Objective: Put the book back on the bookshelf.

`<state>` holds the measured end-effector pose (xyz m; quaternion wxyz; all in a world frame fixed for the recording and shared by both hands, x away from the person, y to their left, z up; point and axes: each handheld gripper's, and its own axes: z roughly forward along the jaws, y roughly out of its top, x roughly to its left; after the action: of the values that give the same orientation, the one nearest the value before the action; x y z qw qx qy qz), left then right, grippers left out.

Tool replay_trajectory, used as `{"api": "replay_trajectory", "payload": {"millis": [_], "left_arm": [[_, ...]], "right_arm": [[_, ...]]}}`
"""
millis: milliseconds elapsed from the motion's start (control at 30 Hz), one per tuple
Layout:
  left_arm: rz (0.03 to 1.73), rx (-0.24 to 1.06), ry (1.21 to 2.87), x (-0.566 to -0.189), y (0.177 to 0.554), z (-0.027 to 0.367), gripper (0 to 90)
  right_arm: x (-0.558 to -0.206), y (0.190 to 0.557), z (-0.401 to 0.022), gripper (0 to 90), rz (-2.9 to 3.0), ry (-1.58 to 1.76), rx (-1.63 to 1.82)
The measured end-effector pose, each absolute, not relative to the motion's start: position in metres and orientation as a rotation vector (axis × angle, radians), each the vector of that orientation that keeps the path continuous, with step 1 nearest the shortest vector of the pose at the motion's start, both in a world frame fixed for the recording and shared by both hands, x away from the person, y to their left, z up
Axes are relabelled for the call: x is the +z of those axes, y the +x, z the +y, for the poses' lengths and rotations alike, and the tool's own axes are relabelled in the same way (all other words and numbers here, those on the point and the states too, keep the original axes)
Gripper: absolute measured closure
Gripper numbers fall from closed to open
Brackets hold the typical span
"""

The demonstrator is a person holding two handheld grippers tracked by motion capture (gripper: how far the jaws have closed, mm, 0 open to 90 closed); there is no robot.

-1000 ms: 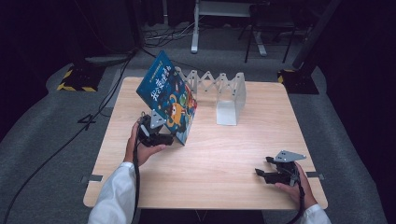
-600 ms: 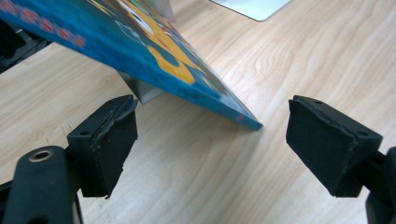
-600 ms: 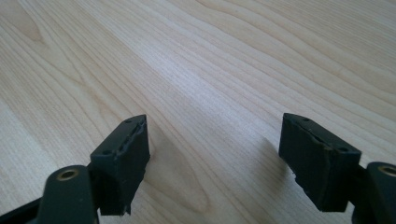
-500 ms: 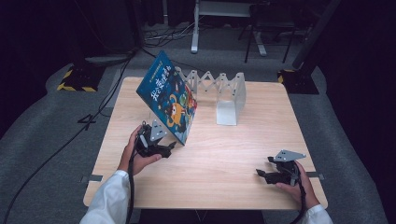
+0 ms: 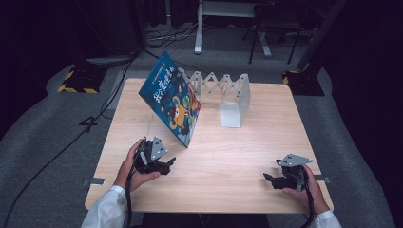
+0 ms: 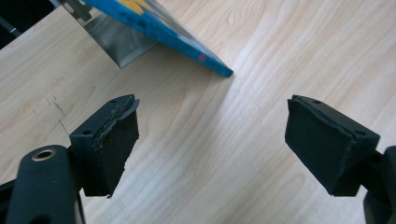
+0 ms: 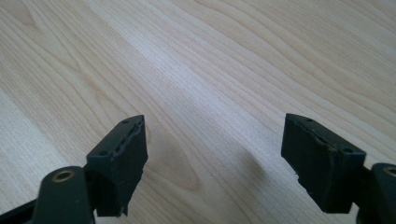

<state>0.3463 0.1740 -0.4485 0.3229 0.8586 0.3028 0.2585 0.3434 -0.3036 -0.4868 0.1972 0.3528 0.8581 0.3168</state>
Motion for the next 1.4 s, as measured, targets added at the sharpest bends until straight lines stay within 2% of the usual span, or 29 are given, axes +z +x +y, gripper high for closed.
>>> {"api": "replay_trajectory", "payload": {"millis": [367,800,1400], "left_arm": [[0.858,0.673,2.269,-0.469,0.328,0.193,19.1],[0.918,0.633,2.306,-0.482,0.313,0.219,17.8],[1.078,0.537,2.208,-0.497,0.304,0.261,18.5]], "right_arm": [[-0.478,0.339,-0.305,22.8,2.387,0.953,0.862],[-0.482,0.333,-0.328,22.3,2.349,0.992,0.872],[-0.496,0.322,-0.372,22.0,2.268,1.164,0.932]]}}
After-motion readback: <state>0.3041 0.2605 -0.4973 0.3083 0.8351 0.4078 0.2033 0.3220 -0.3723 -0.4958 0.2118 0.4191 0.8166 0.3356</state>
